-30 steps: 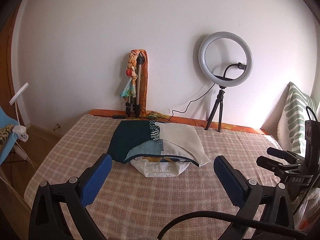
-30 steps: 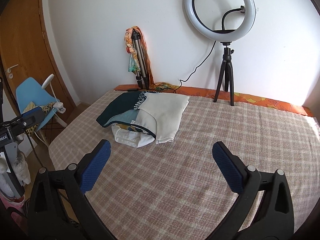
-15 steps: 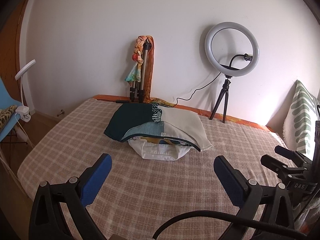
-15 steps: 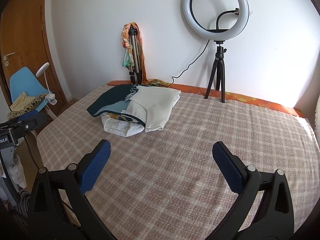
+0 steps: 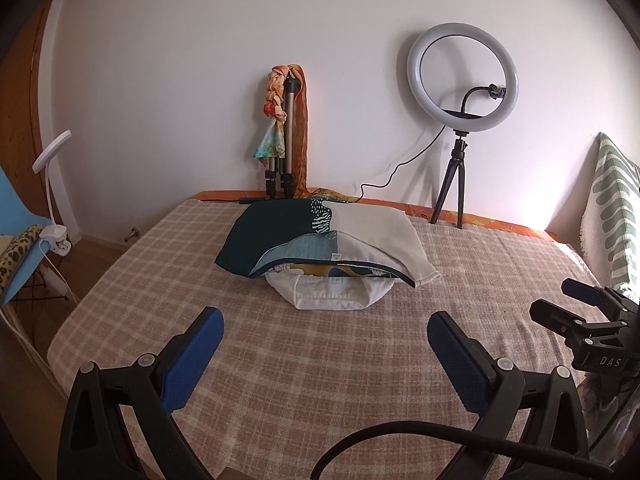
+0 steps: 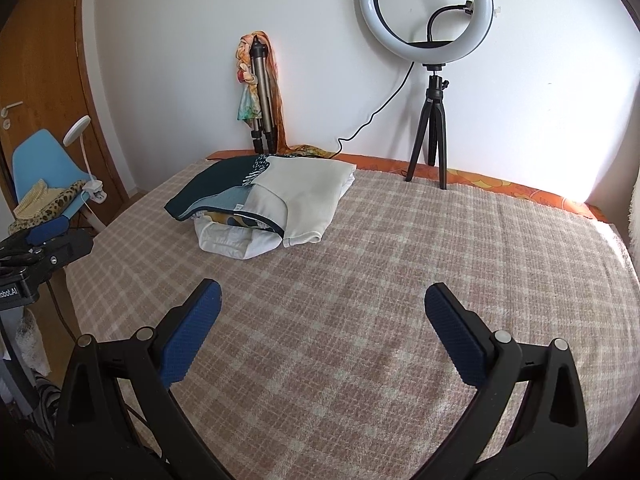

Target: Fold small clothes

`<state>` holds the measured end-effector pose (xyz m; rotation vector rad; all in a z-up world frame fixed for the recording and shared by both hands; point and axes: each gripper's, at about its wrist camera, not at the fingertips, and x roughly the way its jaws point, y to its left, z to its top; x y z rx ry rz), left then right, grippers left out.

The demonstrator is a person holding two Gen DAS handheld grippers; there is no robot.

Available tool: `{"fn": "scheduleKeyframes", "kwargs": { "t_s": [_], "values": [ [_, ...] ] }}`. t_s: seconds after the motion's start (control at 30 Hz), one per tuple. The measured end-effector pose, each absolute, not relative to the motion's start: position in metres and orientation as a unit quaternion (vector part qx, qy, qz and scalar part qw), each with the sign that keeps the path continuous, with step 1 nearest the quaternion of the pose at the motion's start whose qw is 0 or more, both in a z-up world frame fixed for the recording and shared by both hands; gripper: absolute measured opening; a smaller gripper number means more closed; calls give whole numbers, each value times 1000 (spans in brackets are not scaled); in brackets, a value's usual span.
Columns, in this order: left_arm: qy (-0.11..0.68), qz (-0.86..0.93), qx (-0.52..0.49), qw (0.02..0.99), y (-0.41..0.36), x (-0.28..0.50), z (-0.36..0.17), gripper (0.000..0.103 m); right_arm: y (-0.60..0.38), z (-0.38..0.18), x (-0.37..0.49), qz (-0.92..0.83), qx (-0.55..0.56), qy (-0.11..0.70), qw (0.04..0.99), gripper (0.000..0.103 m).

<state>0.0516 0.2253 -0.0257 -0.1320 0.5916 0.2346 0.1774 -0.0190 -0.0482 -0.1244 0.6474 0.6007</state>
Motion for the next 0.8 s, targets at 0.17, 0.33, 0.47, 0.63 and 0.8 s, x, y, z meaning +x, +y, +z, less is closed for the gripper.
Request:
{"fn": "scheduleKeyframes", "kwargs": {
  "t_s": [0.17,0.33,0.47,0.63,0.8],
  "values": [
    [287,117,-63,949,225,51,-25,102,-21,-50,178,288,-57,318,902,103],
    [293,111,-61,948,223,52,-27,102,-22,-51,179,286,-50,321,901,103],
    [292,109,-59,948,222,53,-27,102,-22,-51,179,287,-49,322,901,103],
    [293,107,-60,948,221,53,-26,102,-22,-52,179,287,-49,321,901,103],
    [292,107,-57,949,221,53,-26,103,-23,-52,179,288,-49,321,901,103]
  ]
}}
